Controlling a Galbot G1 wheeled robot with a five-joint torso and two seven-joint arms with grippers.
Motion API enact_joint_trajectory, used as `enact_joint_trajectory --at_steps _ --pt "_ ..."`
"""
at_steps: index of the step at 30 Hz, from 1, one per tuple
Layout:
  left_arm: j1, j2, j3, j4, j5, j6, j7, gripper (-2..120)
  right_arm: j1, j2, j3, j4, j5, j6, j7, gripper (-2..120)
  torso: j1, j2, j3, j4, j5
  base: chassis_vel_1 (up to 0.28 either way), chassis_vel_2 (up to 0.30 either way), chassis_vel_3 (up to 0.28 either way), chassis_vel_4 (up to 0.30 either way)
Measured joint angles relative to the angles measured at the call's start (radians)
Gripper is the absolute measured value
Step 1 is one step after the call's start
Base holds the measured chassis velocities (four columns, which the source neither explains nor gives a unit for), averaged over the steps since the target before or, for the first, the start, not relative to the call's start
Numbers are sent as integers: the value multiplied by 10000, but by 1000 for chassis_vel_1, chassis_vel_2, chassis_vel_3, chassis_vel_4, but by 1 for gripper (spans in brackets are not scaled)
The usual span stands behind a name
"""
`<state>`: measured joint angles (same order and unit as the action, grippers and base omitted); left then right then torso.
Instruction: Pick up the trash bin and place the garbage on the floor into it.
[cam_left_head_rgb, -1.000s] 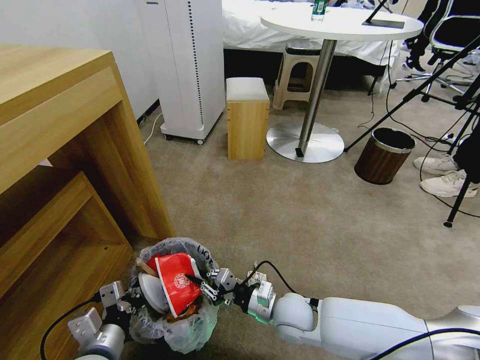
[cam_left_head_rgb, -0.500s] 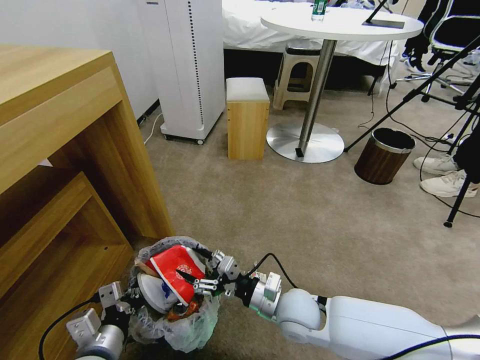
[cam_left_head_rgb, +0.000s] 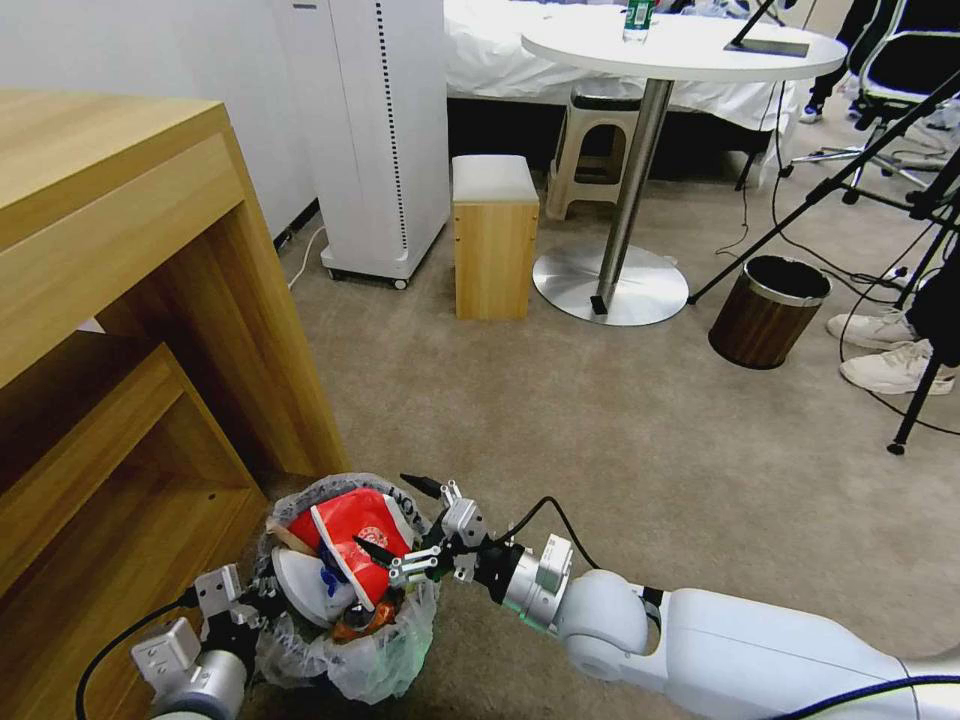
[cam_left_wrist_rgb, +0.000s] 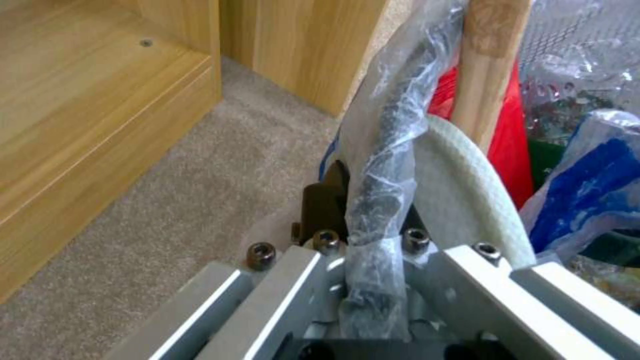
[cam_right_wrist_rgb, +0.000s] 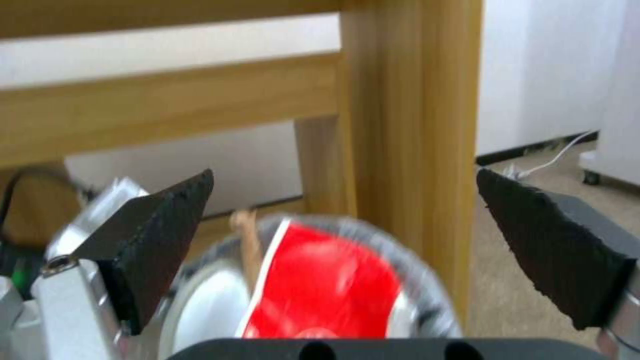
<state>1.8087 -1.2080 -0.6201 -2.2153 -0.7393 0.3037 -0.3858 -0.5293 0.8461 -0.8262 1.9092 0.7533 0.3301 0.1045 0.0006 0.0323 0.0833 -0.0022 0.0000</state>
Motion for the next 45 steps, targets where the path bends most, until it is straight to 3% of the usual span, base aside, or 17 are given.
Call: enact_joint_trajectory --at_steps 10,14,18,30,34,38,41,45 --pt "-49 144 -73 92 -96 -8 0 0 -977 -746 2646 1148 1995 -468 -75 100 0 0 0 0 1 0 0 0 0" --pt "-61 185 -73 102 -119 -10 1 0 -1192 -1020 3071 1204 2318 -649 -89 100 0 0 0 0 1 0 0 0 0" --pt "-78 260 -72 136 -154 -37 3 0 -1614 -1658 3723 1044 2880 -1727 123 100 0 0 0 -1 0 0 0 0 0" --pt "-9 265 -74 69 -137 -106 58 0 -1699 -1951 3542 418 3097 -3749 595 100 0 0 0 0 2 0 0 0 0" --pt "17 223 -100 70 -103 -162 112 0 -1686 -1970 3275 98 3949 -5528 603 100 0 0 0 -1 -3 0 0 0 0" --pt "10 170 -96 104 -69 -178 133 0 -1645 -1819 3011 -313 3731 -6164 903 100 0 0 0 -2 1 0 0 0 0" --pt "8 113 -63 193 -3 -198 162 0 -1637 -1485 2754 -860 3760 -7889 1765 98 0 0 0 0 0 0 0 0 0" --pt "-22 78 -41 272 30 -211 168 0 -1642 -1194 2549 -1220 3591 -8278 2067 100 0 0 0 -2 -1 0 0 0 0"
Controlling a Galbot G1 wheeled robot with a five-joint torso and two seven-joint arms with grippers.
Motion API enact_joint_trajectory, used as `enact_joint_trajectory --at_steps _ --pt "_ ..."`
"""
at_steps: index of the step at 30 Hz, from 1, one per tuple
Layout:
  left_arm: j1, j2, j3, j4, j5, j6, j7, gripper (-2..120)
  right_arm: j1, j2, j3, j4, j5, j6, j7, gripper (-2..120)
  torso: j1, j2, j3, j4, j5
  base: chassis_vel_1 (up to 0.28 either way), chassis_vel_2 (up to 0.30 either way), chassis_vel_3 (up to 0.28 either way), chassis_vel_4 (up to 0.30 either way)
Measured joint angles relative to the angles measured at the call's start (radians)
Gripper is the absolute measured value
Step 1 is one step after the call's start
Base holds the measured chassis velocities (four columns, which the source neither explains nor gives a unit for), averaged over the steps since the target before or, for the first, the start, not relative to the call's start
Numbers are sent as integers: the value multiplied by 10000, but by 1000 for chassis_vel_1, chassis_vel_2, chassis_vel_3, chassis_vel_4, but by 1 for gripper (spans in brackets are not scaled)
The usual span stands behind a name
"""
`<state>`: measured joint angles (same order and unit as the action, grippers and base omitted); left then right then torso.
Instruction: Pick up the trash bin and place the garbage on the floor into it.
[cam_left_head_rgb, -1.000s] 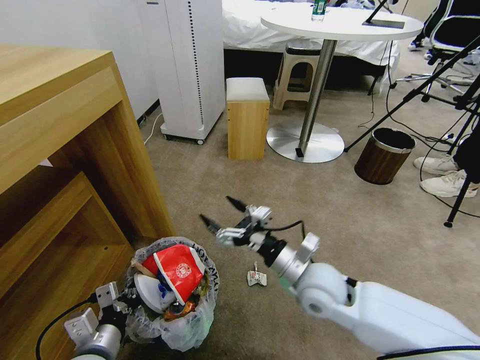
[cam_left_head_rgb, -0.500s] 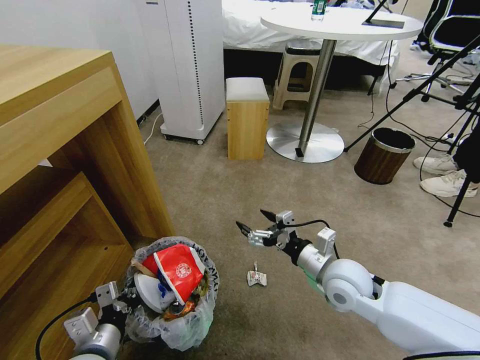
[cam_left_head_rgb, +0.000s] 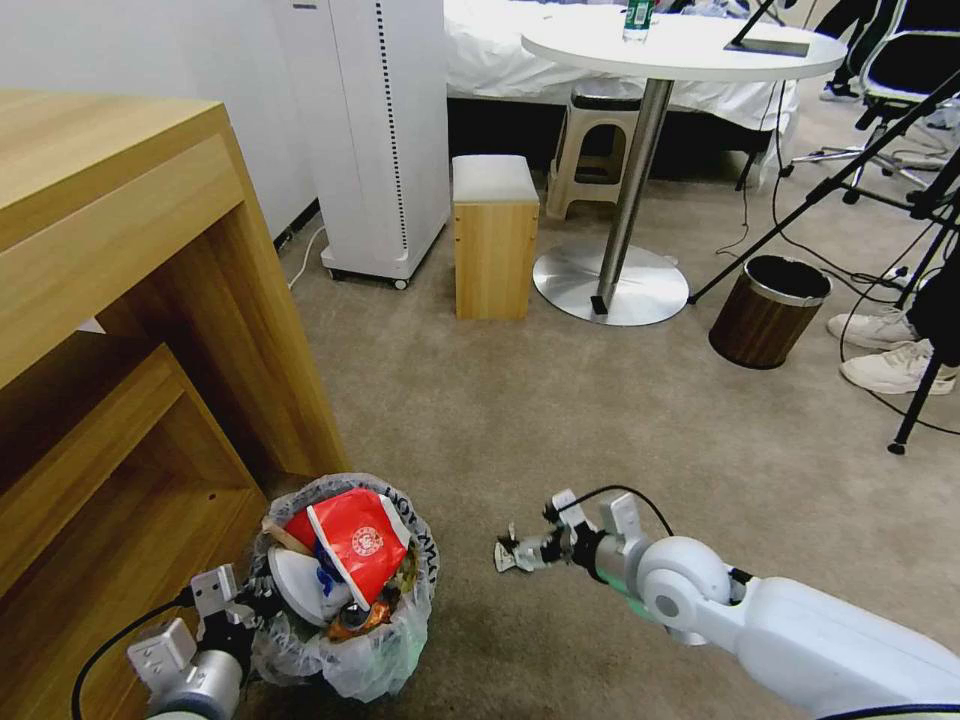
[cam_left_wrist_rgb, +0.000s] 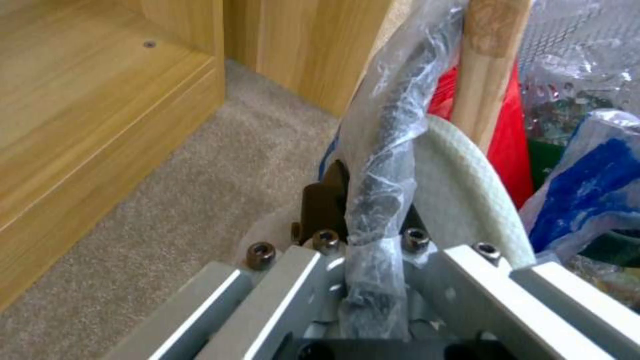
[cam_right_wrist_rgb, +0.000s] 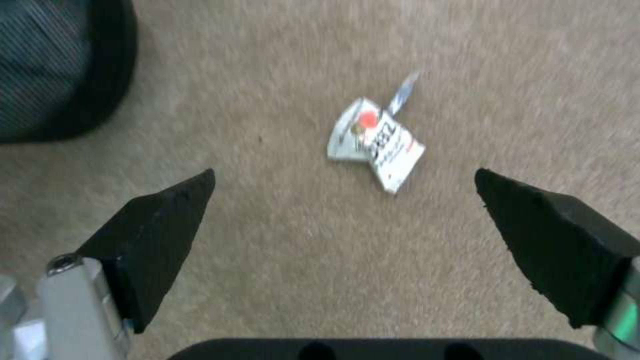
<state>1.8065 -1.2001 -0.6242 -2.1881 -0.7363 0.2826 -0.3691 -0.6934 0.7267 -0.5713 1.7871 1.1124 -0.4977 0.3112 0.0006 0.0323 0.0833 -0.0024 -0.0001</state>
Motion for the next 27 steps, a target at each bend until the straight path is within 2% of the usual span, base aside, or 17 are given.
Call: enact_joint_trajectory --at_steps 5,9,11,15,17,18,19,23,27 --pt "-8 -67 8 105 51 -44 7 0 -6 580 -32 -820 -342 -320 344 100 0 0 0 3 2 0 0 0 0" --pt "-14 -82 21 173 84 -82 32 0 22 813 -101 -1481 -726 -454 113 100 0 0 0 2 0 0 0 0 0" --pt "-73 -89 59 219 82 -87 40 0 200 971 -291 -2123 -1107 -289 -333 100 0 0 0 1 0 0 0 0 0" --pt "-93 -102 81 250 81 -91 48 0 325 1043 -426 -2420 -1295 -144 -578 100 0 0 0 2 3 0 0 0 0" --pt "-146 -101 122 304 70 -94 55 0 405 1080 -551 -2765 -1638 220 -889 100 -1 0 0 4 1 0 0 0 0" --pt "-231 -63 169 392 38 -97 62 0 463 1094 -638 -3367 -2659 1229 -1785 100 0 0 0 0 2 0 0 0 0" --pt "-253 -47 176 428 29 -101 62 0 520 1095 -670 -3598 -3038 1485 -2121 100 0 0 0 0 1 0 0 0 0" --pt "-296 -19 187 484 3 -103 66 0 621 1097 -789 -3920 -3601 1813 -2469 100 0 0 0 1 1 0 0 0 0" --pt "-345 -89 220 519 -10 -111 70 0 883 1362 -1151 -5113 -5129 3229 -3202 100 0 0 1 1 2 0 0 0 0"
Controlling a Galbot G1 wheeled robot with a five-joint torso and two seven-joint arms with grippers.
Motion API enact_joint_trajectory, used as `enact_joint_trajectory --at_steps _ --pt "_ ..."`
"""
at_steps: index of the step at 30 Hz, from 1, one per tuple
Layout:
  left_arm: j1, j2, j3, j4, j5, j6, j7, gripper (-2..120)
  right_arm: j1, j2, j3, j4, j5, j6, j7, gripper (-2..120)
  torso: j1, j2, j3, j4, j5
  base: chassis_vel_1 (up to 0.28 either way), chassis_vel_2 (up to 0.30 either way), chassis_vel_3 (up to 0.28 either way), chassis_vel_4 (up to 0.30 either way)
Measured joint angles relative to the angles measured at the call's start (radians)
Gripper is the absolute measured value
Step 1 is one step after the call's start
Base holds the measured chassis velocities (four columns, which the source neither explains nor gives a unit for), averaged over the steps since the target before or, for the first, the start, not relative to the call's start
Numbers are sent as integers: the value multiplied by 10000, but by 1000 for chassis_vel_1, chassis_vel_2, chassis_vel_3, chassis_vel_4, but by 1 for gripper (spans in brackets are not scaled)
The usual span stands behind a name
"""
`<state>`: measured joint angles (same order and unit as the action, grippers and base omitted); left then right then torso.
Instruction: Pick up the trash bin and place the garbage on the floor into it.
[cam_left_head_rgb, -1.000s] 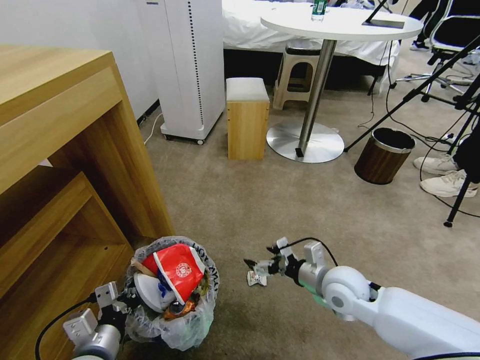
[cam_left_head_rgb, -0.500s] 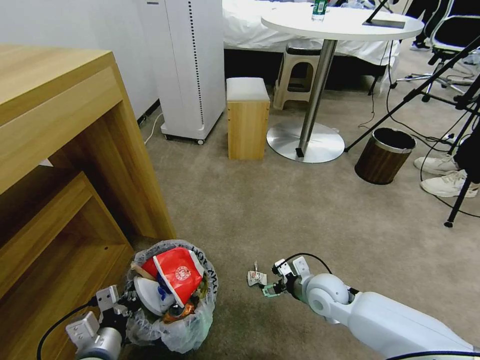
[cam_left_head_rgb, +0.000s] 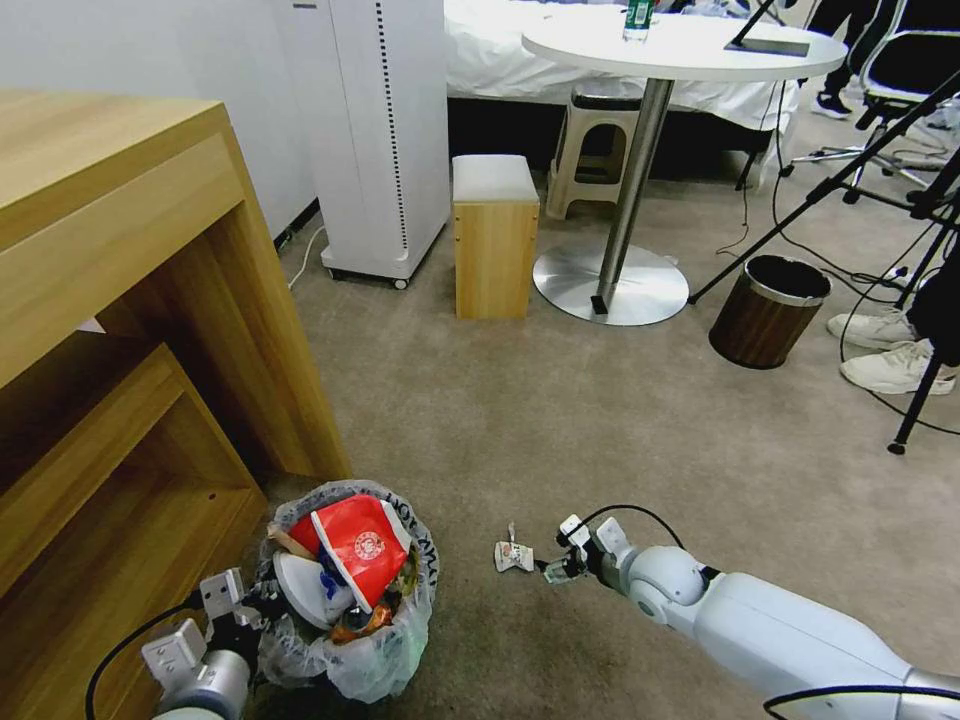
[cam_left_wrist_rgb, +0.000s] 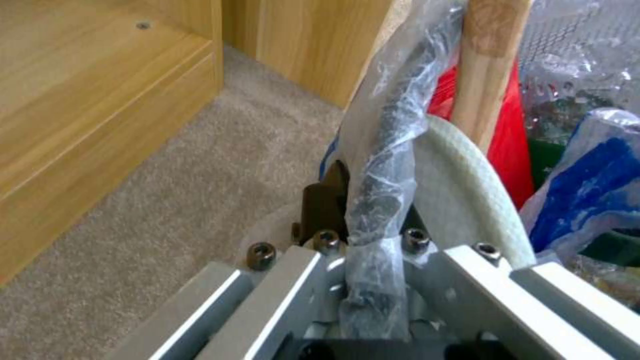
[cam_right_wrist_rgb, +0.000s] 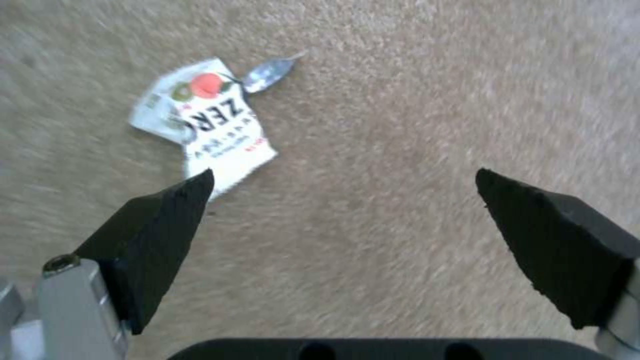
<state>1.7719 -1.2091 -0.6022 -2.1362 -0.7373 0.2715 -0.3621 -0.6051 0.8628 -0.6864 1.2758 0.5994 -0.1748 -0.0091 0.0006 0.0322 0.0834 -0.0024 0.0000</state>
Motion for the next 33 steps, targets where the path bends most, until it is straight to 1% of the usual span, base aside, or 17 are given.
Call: enact_joint_trajectory --at_steps 1,3,6,8,16,19,24,26,28,30,31,32,33 --pt "0 0 0 0 0 0 0 0 0 0 0 0 0 0 0 100 0 0 0 0 0 0 0 0 0" --pt "2 -58 8 12 12 0 3 0 109 181 -143 -484 -407 522 -260 97 0 1 0 0 -1 0 0 0 0" --pt "11 -93 9 21 23 -1 6 0 203 398 -228 -781 -567 651 -468 95 0 0 -1 0 -1 0 0 0 0" --pt "19 -135 6 37 34 -4 11 0 314 637 -466 -1232 -742 1391 -628 93 0 0 0 1 0 0 0 0 0" --pt "47 -200 -28 58 62 -11 26 0 409 973 -789 -1551 -936 1704 -564 92 0 1 -1 2 -1 0 0 0 0" --pt "36 -154 -50 58 38 -16 26 0 418 1208 -933 -1988 -1074 1973 -472 89 0 0 0 0 -1 0 0 0 0" --pt "34 -101 -52 68 12 -33 27 0 396 1411 -987 -2248 -1142 2034 -360 86 0 0 -1 0 -2 0 0 0 0" --pt "33 -91 -48 87 1 -44 26 0 390 1573 -1007 -2451 -1195 2122 -327 82 0 0 0 0 -2 0 0 0 0" --pt "32 -90 -42 97 0 -46 26 0 390 1632 -1015 -2506 -1205 2146 -313 81 0 0 -1 0 -1 0 0 0 0" --pt "16 -92 -13 129 -1 -47 26 0 391 1768 -1052 -2614 -1221 2197 -293 70 0 1 -1 2 -2 0 0 0 0" --pt "6 -93 -3 131 -5 -47 26 0 392 1803 -1073 -2639 -1224 2216 -288 67 0 0 -1 1 -2 0 0 0 0" --pt "6 -93 -3 131 -5 -47 26 0 392 1803 -1073 -2639 -1224 2216 -288 67 0 0 -1 1 -2 0 0 0 0" --pt "-3 -95 10 131 -6 -52 26 0 392 1866 -1108 -2714 -1245 2291 -263 61 0 0 -1 0 -1 0 0 0 0"
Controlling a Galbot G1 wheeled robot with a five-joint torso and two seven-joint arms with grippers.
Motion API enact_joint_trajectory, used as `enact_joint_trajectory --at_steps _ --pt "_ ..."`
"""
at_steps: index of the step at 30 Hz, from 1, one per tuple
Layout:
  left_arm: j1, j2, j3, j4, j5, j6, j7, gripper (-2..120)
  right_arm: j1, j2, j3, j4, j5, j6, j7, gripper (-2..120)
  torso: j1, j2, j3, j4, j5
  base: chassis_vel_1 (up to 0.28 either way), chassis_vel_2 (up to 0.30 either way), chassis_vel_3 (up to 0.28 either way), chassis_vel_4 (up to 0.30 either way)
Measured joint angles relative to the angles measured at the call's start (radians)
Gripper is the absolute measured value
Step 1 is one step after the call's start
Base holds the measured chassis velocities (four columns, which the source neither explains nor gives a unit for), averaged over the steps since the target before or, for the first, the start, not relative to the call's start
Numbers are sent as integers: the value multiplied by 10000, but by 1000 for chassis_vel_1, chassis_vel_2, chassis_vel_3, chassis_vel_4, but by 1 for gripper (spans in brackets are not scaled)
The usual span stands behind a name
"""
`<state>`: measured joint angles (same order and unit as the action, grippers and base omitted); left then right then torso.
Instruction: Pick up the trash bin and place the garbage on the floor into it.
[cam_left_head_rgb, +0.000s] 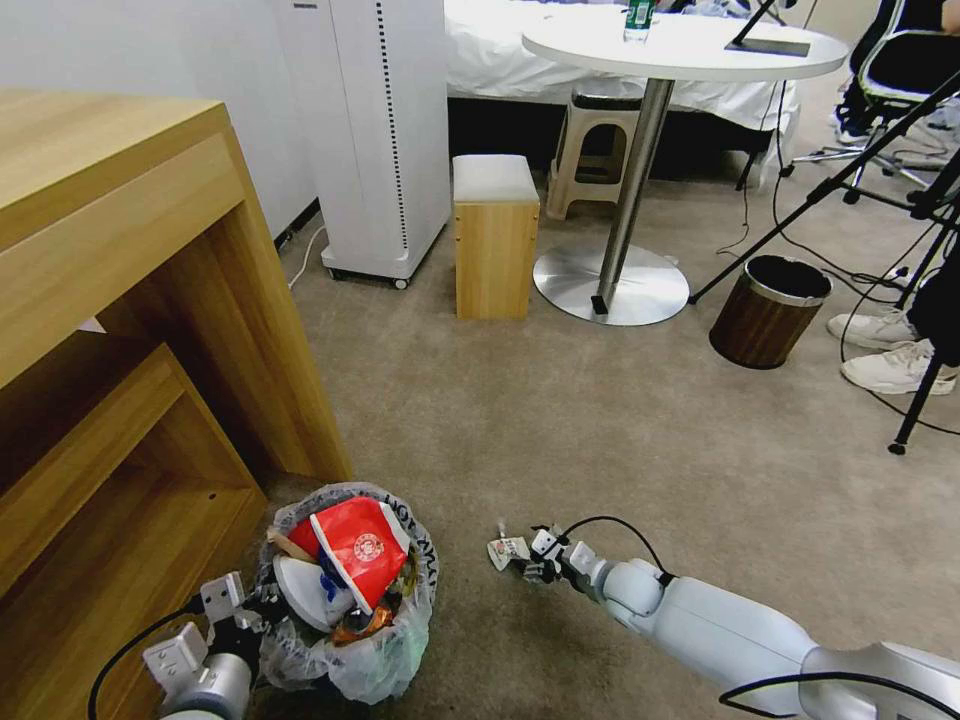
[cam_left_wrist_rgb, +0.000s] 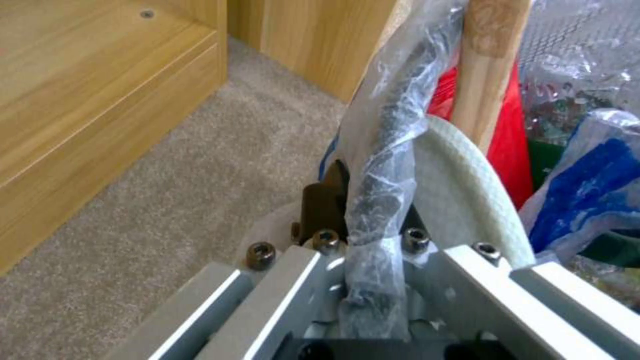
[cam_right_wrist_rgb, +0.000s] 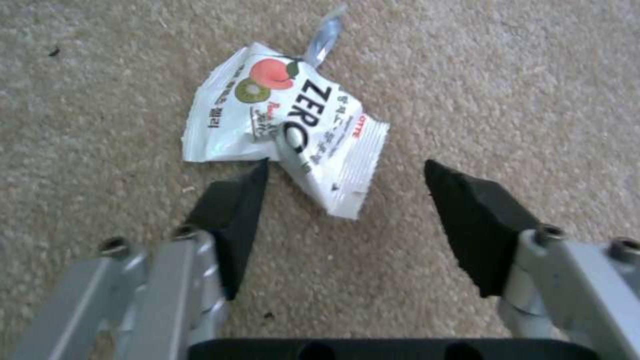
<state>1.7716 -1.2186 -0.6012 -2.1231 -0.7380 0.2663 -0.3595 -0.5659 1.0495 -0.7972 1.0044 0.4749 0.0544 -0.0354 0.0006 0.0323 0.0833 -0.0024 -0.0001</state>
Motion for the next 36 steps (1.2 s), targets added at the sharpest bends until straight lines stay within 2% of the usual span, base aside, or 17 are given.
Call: enact_joint_trajectory --at_steps 3,5,7,9,13,15,18,24,28,30,32,35,36 --pt "0 -7 19 0 -2 -1 0 0 0 48 -31 -62 -29 66 17 53 0 0 0 1 1 0 0 0 0" --pt "0 -22 43 19 -2 -19 3 0 -12 96 -39 -136 -117 145 5 41 0 0 0 1 0 0 0 0 0" --pt "-1 -23 47 27 0 -26 5 0 -18 107 -39 -150 -137 154 8 40 0 0 0 0 0 0 0 0 0" --pt "-3 -31 53 45 10 -37 20 0 -48 170 -36 -212 -227 211 13 27 0 0 0 1 0 0 0 0 0" --pt "1 -32 54 47 19 -50 33 0 -76 184 -29 -218 -267 257 24 19 0 0 0 1 0 0 0 0 0" --pt "8 -42 54 47 27 -71 46 0 -105 196 -16 -257 -338 389 43 7 0 0 0 0 1 0 0 0 0" --pt "28 -45 50 48 41 -82 60 0 -118 165 29 -242 -340 470 43 0 0 0 0 1 1 0 0 0 0" --pt "-35 -45 51 122 50 -88 70 0 -174 -59 192 55 -304 654 57 0 0 0 0 1 1 0 0 0 0" --pt "-86 -17 53 168 47 -88 72 0 -257 -482 413 742 -204 866 186 0 0 0 0 0 1 0 0 0 0" --pt "-95 13 35 192 37 -89 73 0 -321 -882 668 1551 -109 1135 221 0 0 0 0 0 1 0 0 0 0" --pt "-96 24 28 196 33 -89 73 0 -349 -1023 780 1856 -72 1256 215 0 0 0 1 1 2 0 0 0 0" --pt "-101 80 13 204 15 -89 73 0 -454 -1727 1454 3570 108 2042 -31 0 0 0 0 0 3 0 0 0 0" --pt "-101 80 13 204 15 -89 73 0 -454 -1727 1454 3570 108 2042 -31 0 0 0 0 0 3 0 0 0 0"
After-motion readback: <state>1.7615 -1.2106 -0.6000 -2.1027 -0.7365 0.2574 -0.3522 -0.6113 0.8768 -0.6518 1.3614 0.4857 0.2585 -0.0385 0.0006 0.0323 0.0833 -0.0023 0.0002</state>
